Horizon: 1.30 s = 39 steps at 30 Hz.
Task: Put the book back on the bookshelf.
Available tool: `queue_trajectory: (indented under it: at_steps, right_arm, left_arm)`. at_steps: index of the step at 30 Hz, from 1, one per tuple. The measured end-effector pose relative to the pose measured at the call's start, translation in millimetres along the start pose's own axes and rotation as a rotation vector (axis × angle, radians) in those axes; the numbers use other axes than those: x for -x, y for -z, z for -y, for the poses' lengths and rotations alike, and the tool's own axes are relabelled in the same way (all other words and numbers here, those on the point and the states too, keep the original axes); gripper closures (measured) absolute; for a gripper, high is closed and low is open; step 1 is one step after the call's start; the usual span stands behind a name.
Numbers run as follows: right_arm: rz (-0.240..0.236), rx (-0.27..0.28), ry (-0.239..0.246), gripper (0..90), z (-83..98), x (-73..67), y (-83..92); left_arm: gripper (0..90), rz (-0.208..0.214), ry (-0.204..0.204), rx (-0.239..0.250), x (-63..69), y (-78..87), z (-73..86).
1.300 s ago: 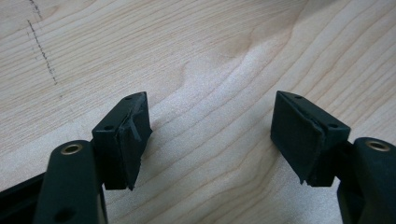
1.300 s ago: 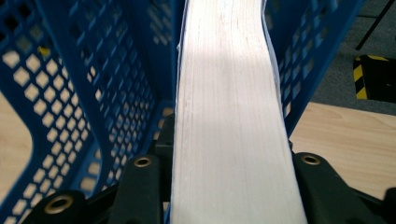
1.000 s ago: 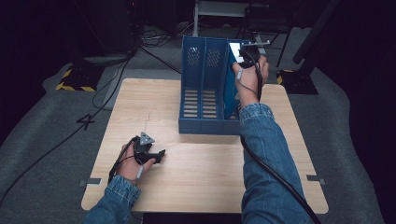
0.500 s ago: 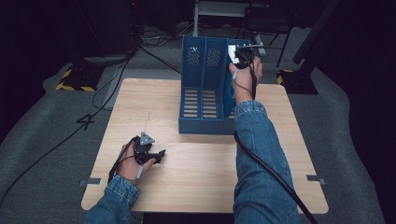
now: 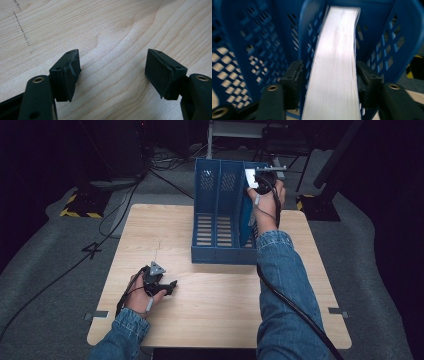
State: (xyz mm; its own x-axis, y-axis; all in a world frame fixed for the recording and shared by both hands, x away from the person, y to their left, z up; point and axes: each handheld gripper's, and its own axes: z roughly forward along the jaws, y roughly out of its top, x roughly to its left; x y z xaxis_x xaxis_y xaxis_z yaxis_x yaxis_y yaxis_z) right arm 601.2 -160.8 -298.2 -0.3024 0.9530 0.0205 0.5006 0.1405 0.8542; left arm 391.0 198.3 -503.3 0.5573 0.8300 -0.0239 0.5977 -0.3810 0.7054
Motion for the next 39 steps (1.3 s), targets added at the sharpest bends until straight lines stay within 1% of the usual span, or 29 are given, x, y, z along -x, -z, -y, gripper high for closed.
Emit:
queue_trajectory:
  at_steps: [1,5,7,9,10,12,13,14,15,19,22,23,25,30,33,35,38,39]
  right_arm:
    - [-0.005,0.005,0.002,42.2,-0.4,-0.3,4.0]
    - [-0.013,0.024,0.04,41.0,-4.2,-1.2,24.9]
    - [-0.018,0.038,0.071,40.0,-4.8,-0.4,35.9]
    - [-0.051,0.052,0.074,39.8,-2.9,0.9,47.8]
    - [-0.071,0.055,0.083,39.5,-1.4,1.5,55.8]
    - [-0.094,0.063,0.106,38.8,1.1,2.5,69.6]
    - [-0.1,0.065,0.114,38.9,2.2,3.3,75.3]
    - [-0.11,0.07,0.121,38.6,3.8,4.4,82.8]
    - [-0.121,0.074,0.127,37.9,5.7,5.8,89.9]
    - [-0.178,0.078,0.155,37.5,14.7,12.8,116.0]
    - [-0.194,0.068,0.176,37.4,23.7,18.4,131.2]
    - [-0.213,0.062,0.174,37.3,28.0,20.5,136.4]
    - [-0.232,0.058,0.169,37.2,34.4,23.0,143.3]
    - [-0.261,0.049,0.192,35.9,52.6,27.7,161.2]
    - [-0.272,0.04,0.196,35.4,61.3,29.3,168.1]
    - [-0.274,0.012,0.207,35.3,70.4,30.8,172.6]
    - [-0.287,-0.022,0.211,34.9,80.7,32.2,175.5]
    - [-0.281,-0.033,0.214,34.9,84.8,32.4,175.8]
  left_arm:
    - [29.1,0.0,0.001,0.002,-0.3,-0.1,0.0]
    - [29.0,0.001,0.005,0.002,-0.1,0.0,0.2]
    - [29.0,0.005,0.01,0.005,-1.2,1.5,1.6]
    - [29.0,0.01,0.021,0.01,-3.3,3.6,3.9]
    - [29.0,0.01,0.018,0.009,-4.9,5.0,5.0]
    - [29.0,0.009,0.023,0.008,-6.1,6.9,7.3]
    - [29.0,0.002,0.02,0.006,-6.1,8.0,8.4]
    - [28.9,-0.006,0.008,0.003,-5.7,8.9,9.3]
    - [28.7,-0.006,0.004,0.002,-5.2,9.6,10.2]
    - [27.9,-0.004,0.005,0.001,-5.2,13.3,13.9]
    - [27.7,-0.006,0.006,0.006,-5.4,15.1,16.1]
    - [27.7,-0.006,0.009,0.003,-5.3,15.6,16.5]
    - [27.6,-0.007,0.007,0.004,-5.2,16.2,17.2]
    - [27.2,-0.007,0.008,0.003,-5.2,16.1,17.2]
    - [26.7,-0.007,0.009,0.001,-5.3,15.6,16.6]
    - [26.0,-0.007,0.006,0.005,-5.6,14.7,16.0]
    - [25.8,-0.01,0.006,0.005,-5.6,14.3,15.6]
    - [25.8,-0.008,0.008,0.005,-5.5,14.2,15.6]
